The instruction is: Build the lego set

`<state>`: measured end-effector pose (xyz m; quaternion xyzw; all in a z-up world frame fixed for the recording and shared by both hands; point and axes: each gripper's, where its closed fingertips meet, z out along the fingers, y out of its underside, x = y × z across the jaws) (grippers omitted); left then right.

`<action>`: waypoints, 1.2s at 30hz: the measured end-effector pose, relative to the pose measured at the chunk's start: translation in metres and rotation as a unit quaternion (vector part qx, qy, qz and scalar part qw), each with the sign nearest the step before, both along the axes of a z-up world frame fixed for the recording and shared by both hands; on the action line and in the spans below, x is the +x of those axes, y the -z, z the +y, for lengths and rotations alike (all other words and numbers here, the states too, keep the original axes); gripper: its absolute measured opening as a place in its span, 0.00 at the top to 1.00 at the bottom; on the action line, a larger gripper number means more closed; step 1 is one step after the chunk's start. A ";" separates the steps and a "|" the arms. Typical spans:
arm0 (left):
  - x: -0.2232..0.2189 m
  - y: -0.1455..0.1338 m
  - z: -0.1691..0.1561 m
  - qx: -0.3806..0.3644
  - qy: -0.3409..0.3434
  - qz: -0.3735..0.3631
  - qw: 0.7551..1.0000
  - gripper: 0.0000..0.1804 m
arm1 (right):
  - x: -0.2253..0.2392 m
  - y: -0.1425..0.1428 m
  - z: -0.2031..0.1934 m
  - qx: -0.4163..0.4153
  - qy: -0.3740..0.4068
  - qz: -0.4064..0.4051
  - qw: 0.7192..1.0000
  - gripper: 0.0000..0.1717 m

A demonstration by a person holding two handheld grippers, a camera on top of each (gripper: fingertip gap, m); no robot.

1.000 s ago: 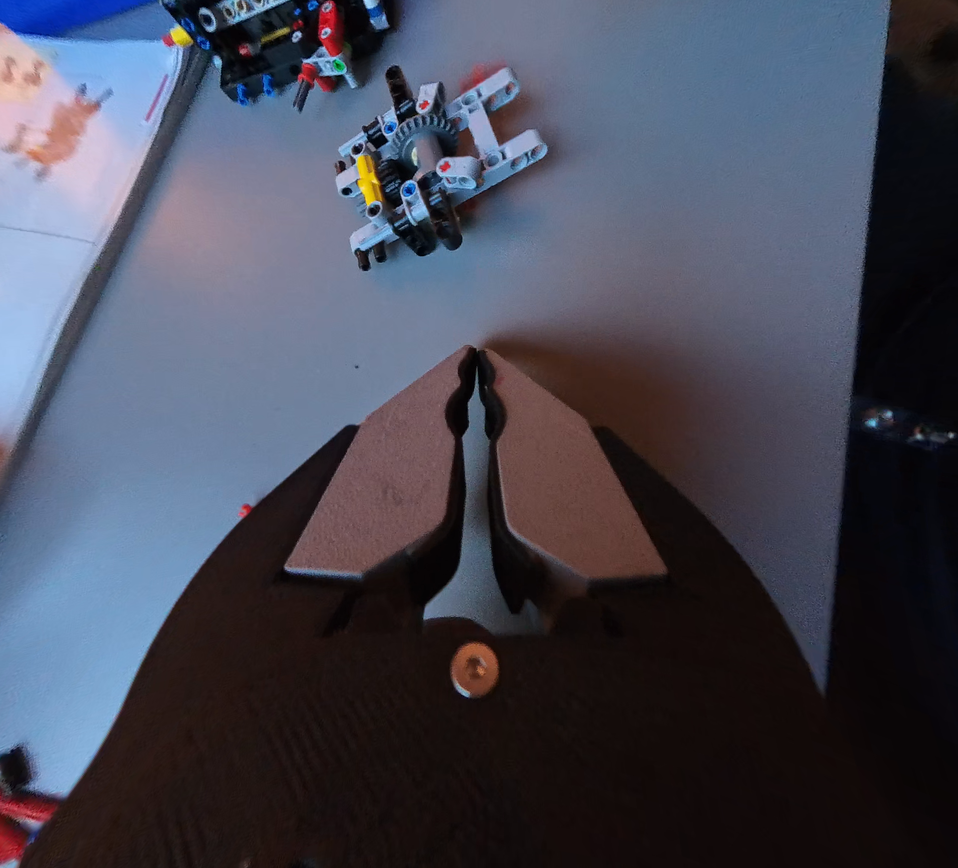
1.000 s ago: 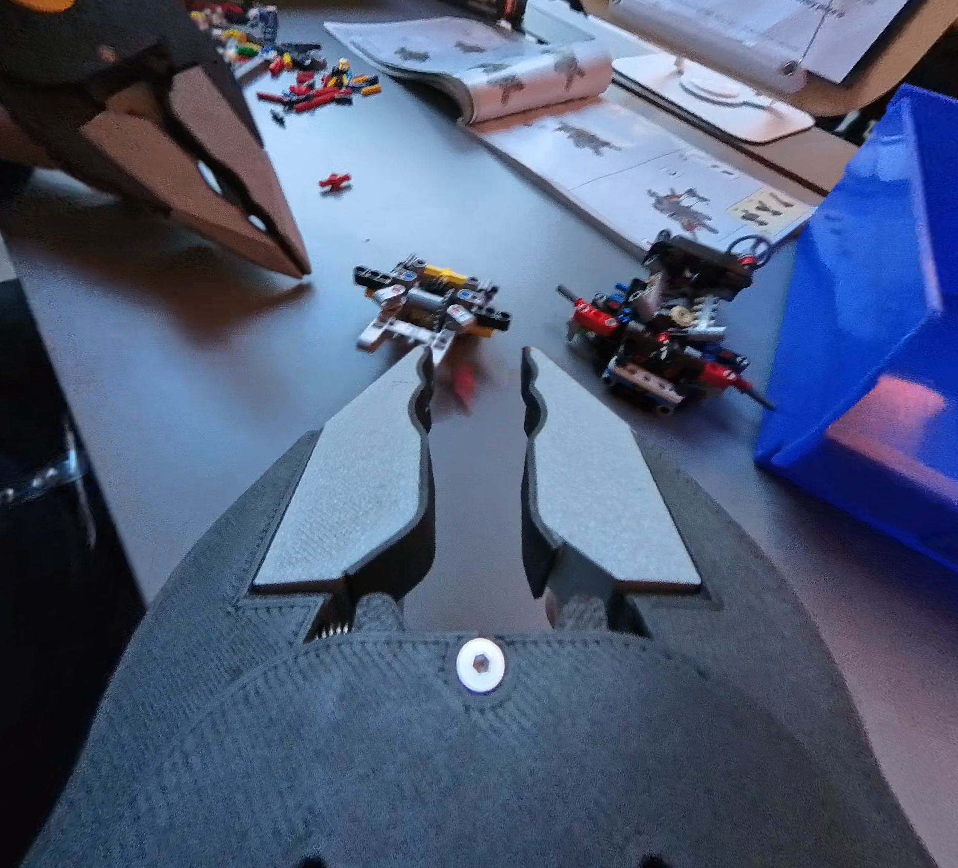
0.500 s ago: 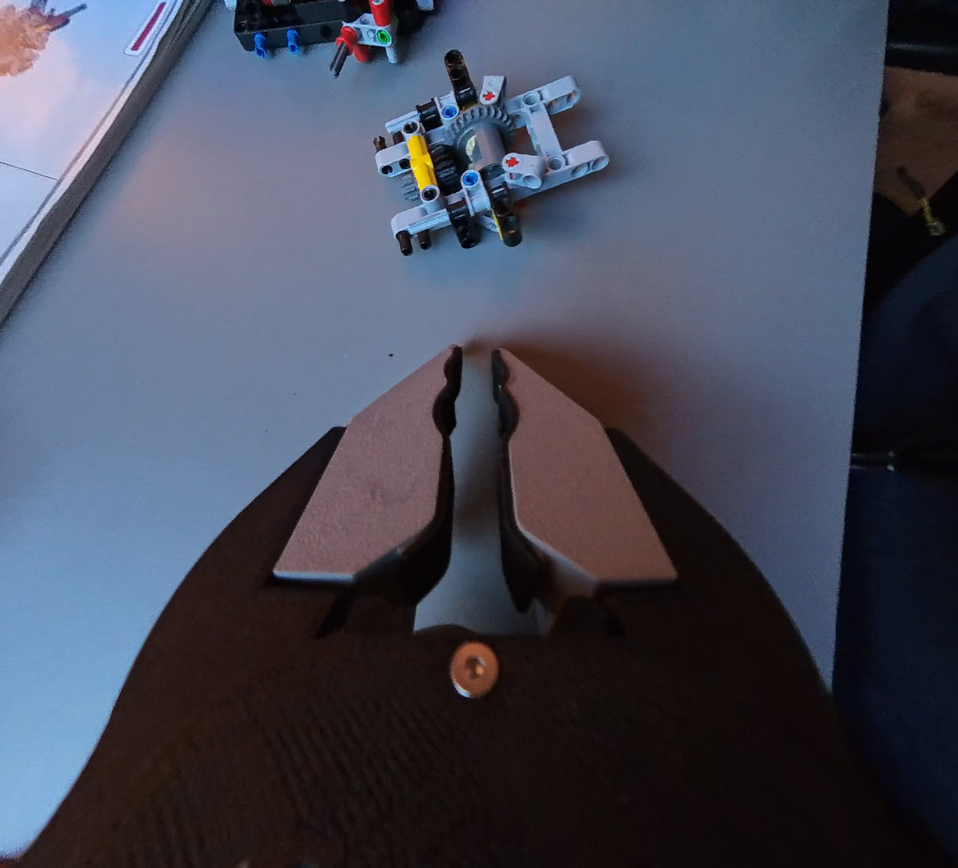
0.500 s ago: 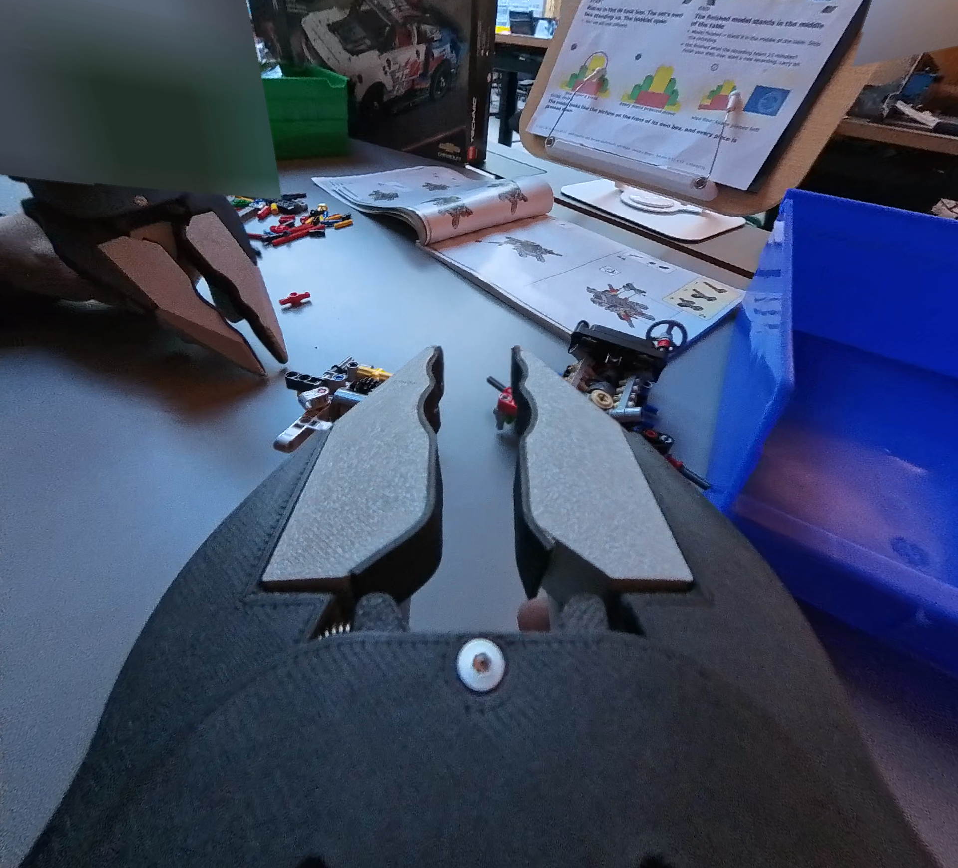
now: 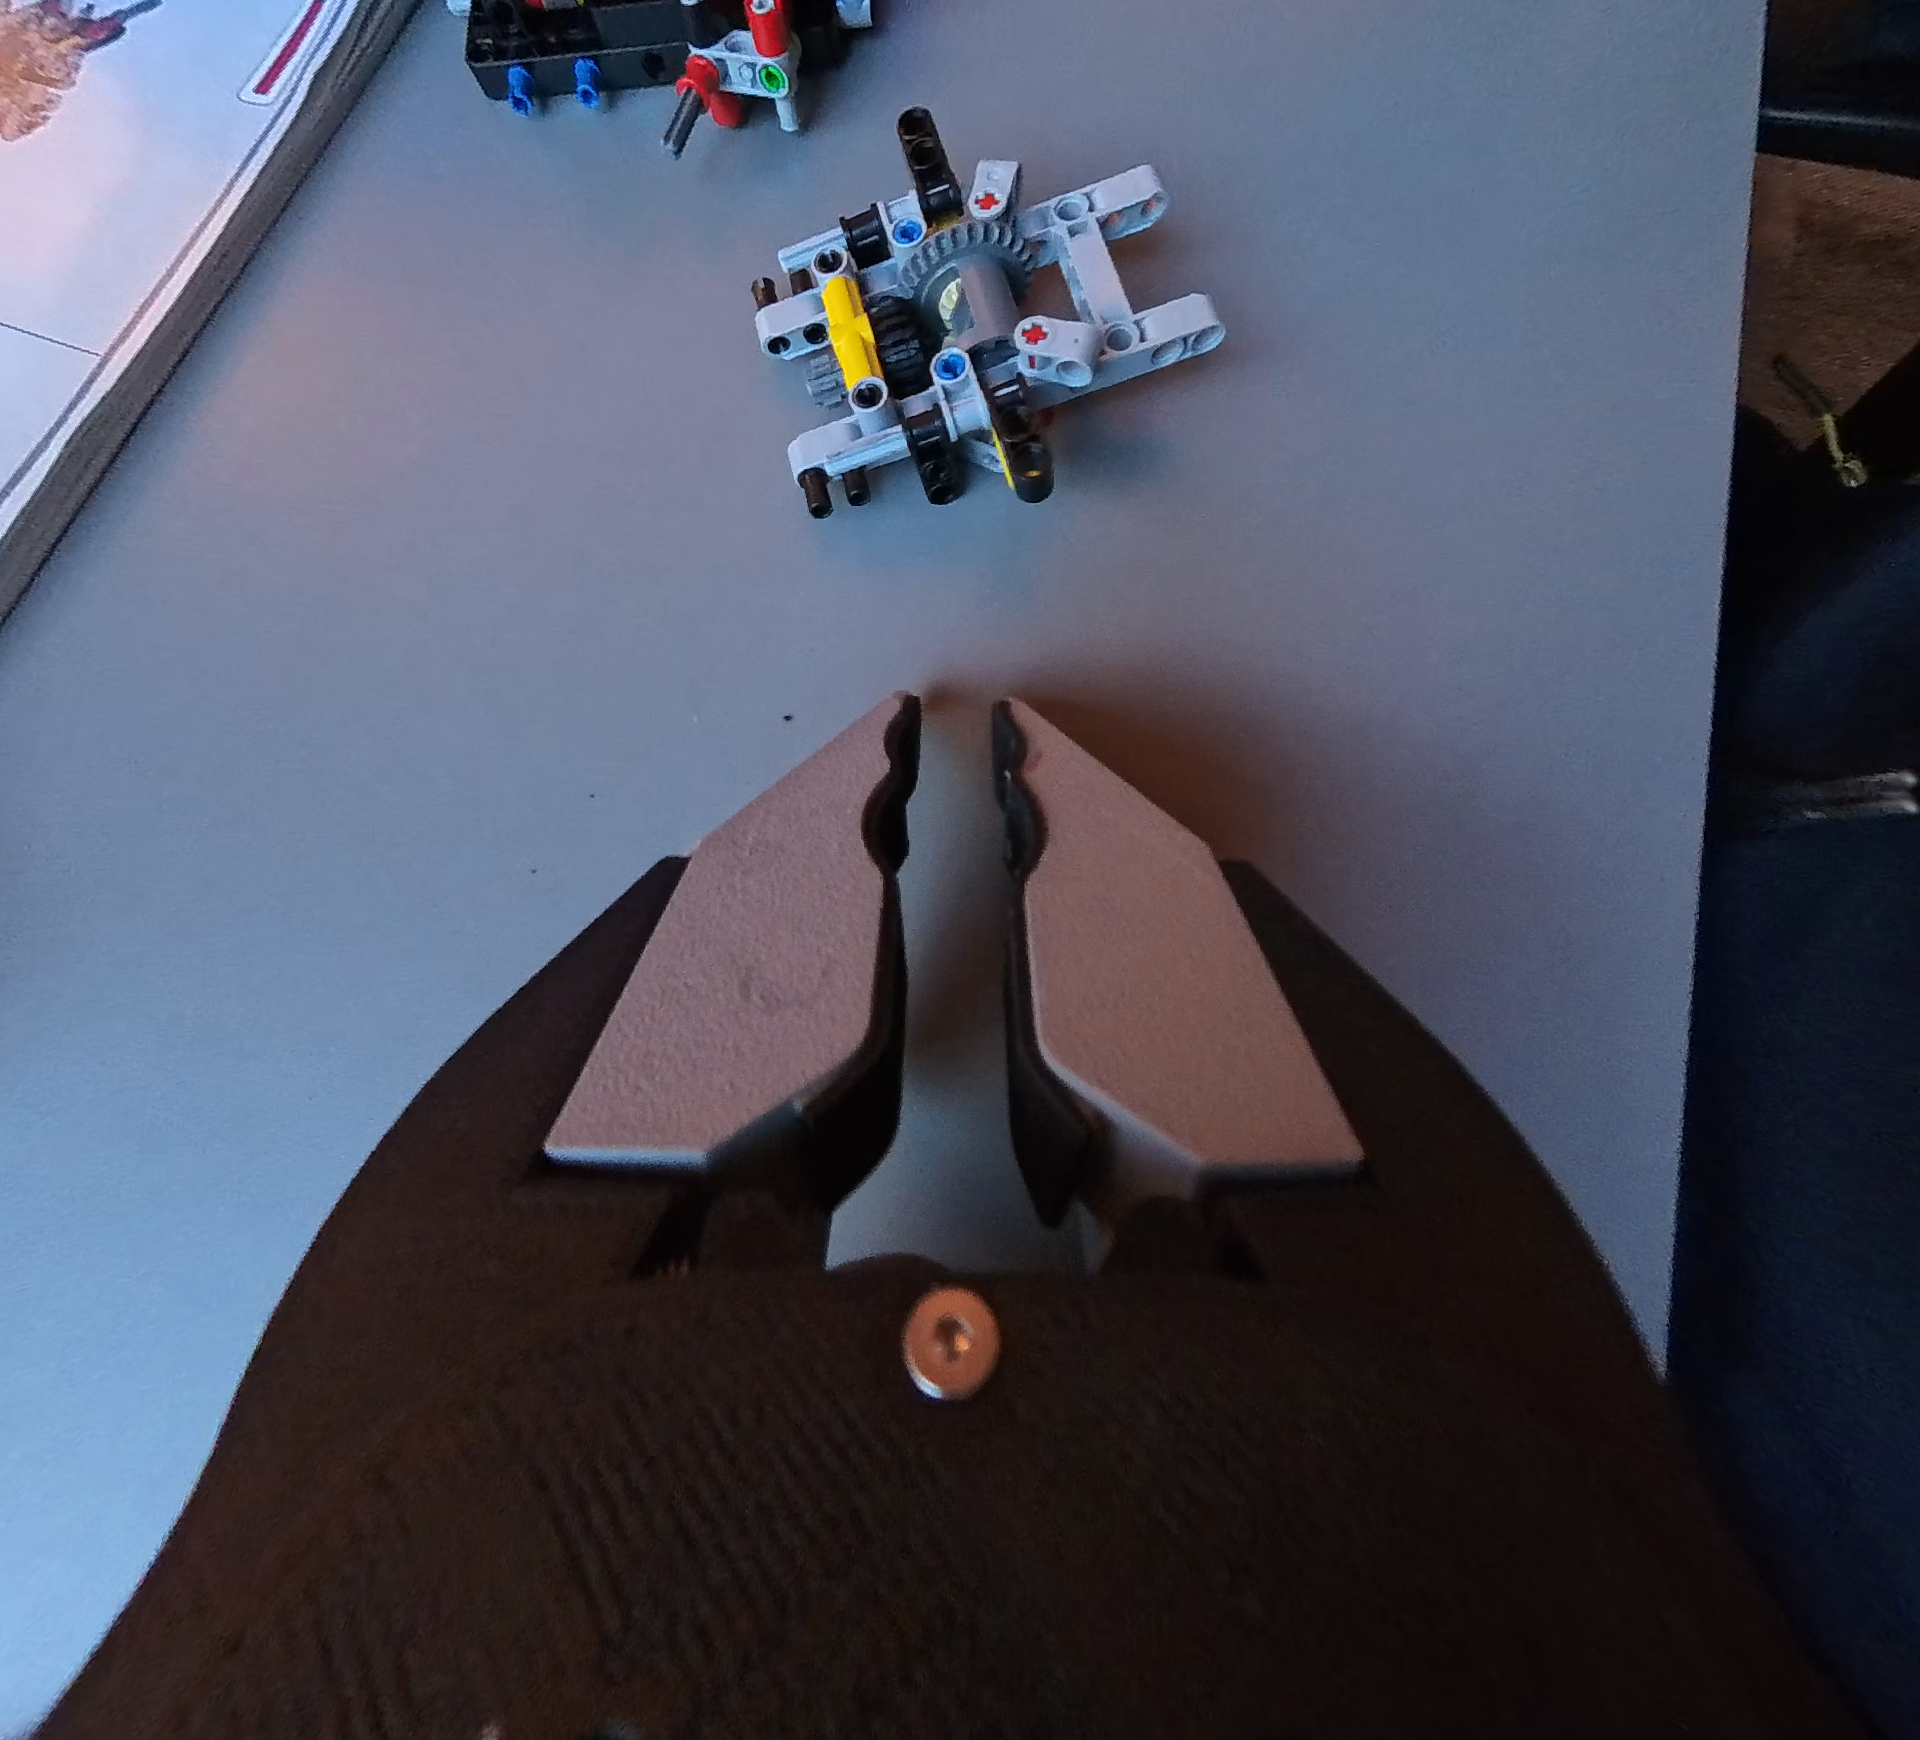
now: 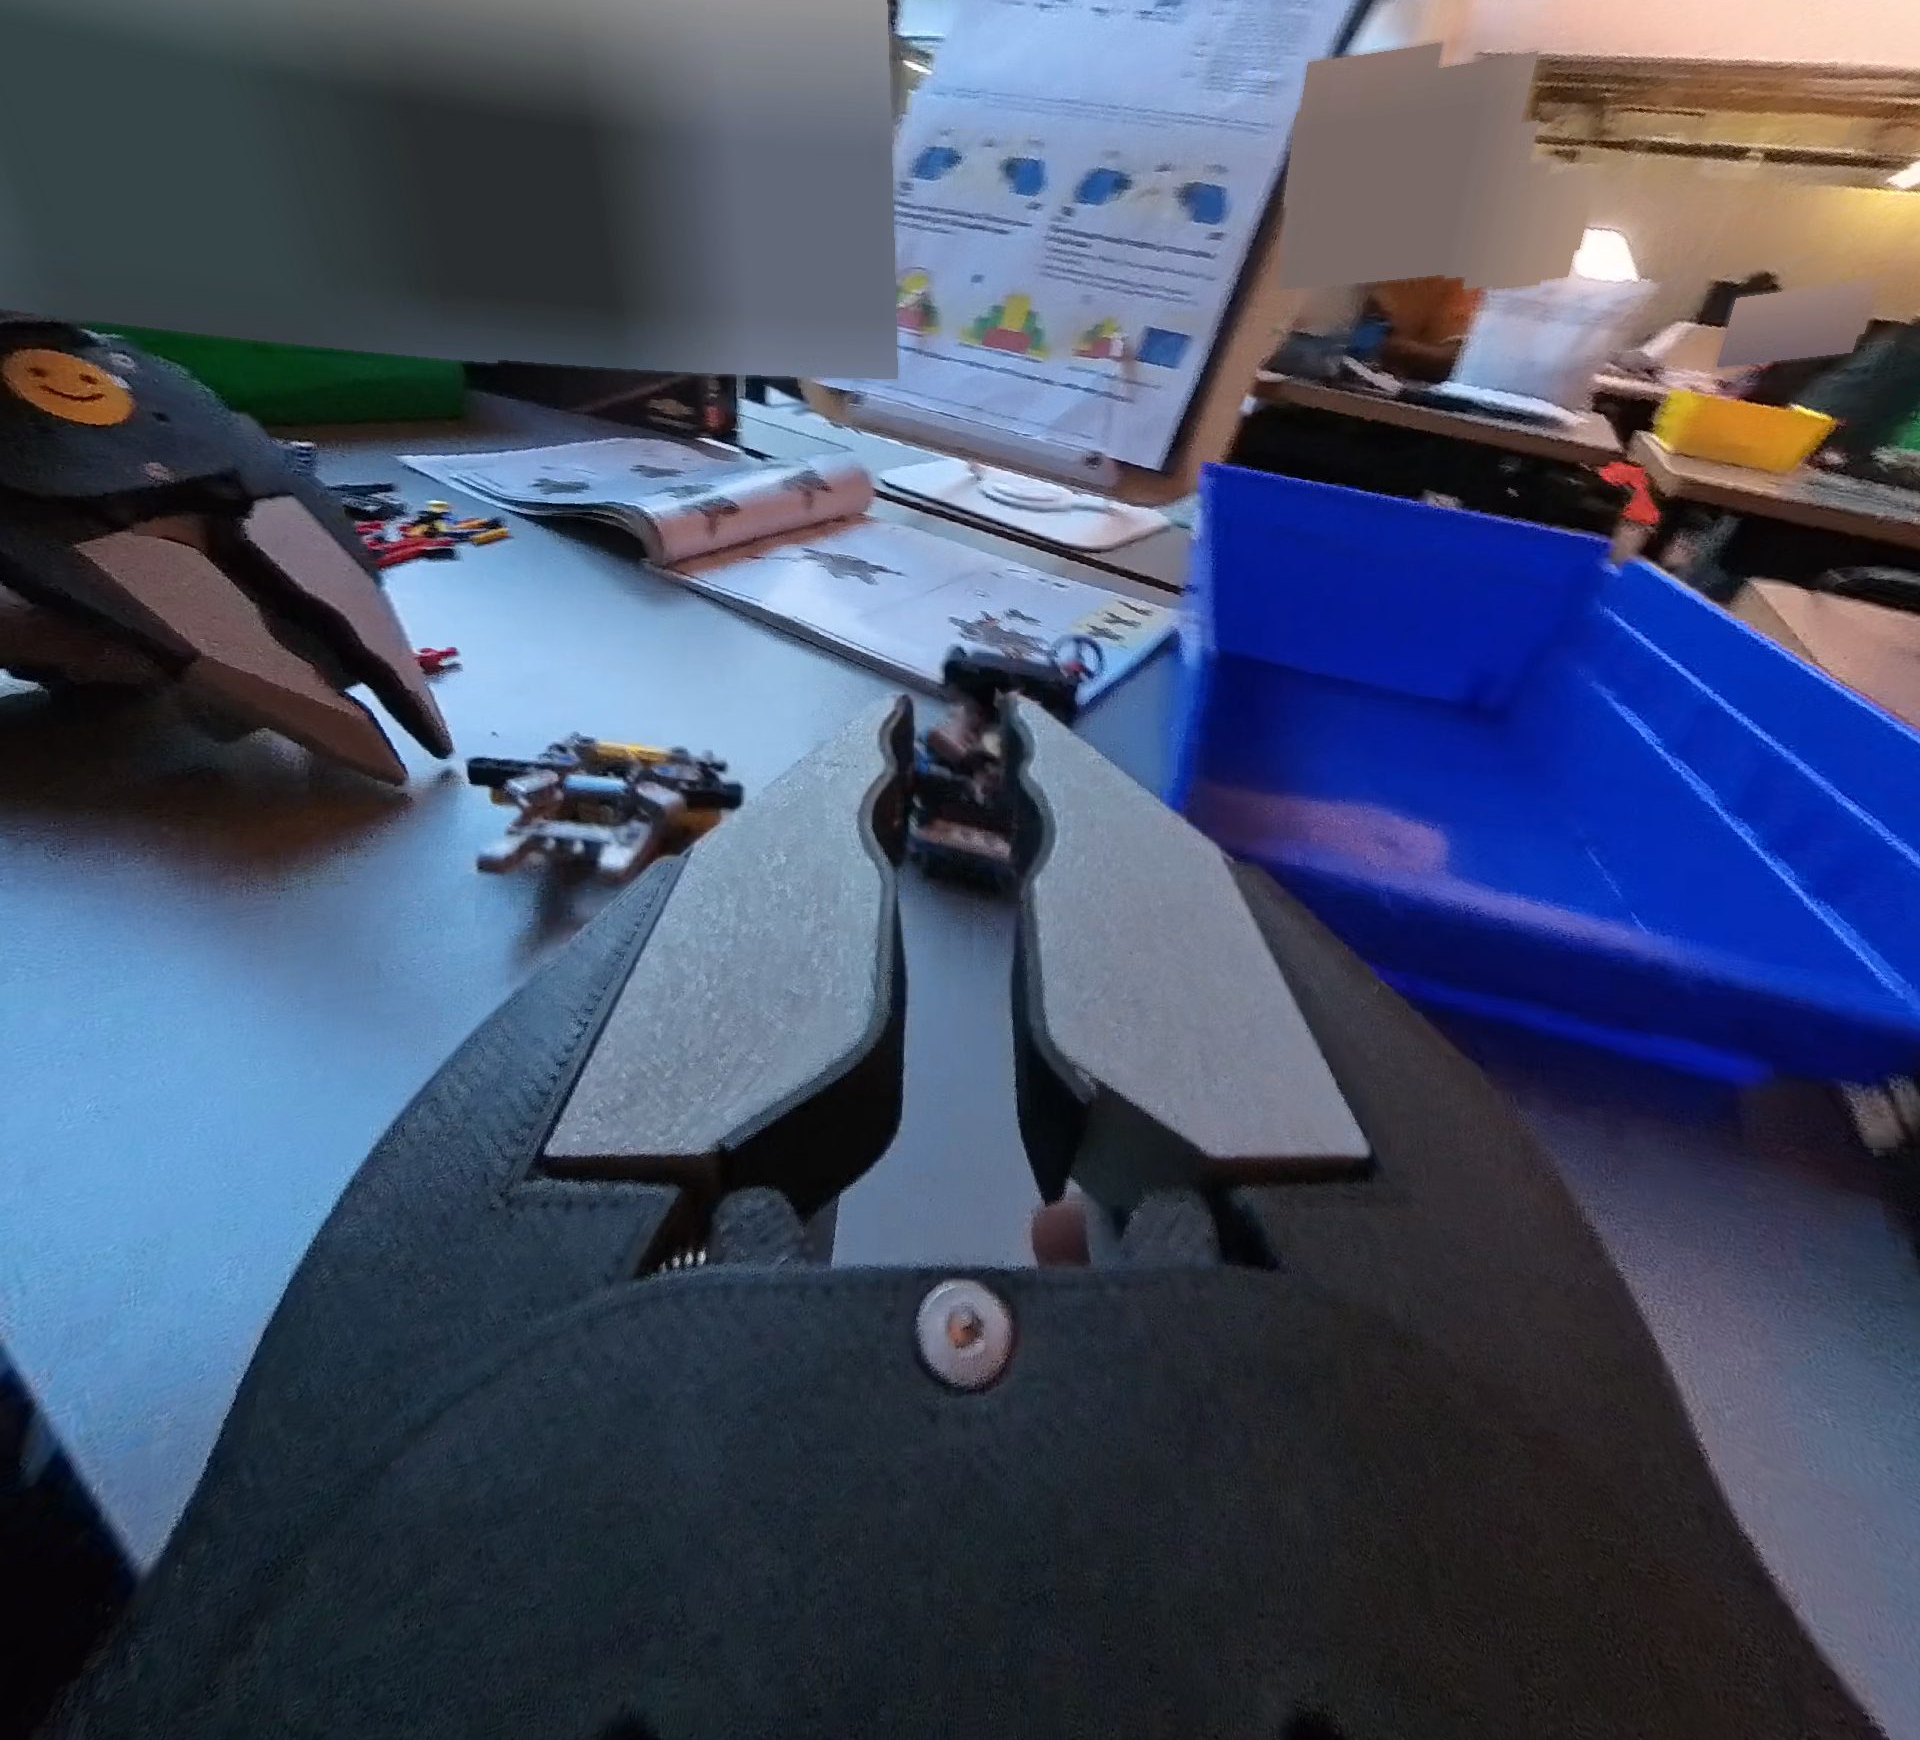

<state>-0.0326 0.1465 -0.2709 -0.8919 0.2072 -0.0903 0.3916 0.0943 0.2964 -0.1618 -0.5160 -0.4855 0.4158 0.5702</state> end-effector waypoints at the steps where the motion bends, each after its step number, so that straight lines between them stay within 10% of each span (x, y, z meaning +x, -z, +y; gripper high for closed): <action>1: 0.000 0.000 0.000 0.002 -0.001 0.001 1.000 0.94 | 0.011 0.005 0.005 -0.006 0.017 -0.007 1.000 0.92; 36: -0.007 0.000 -0.071 0.056 -0.075 0.162 0.982 1.00 | 0.128 0.002 0.008 -0.011 0.131 0.018 0.991 0.91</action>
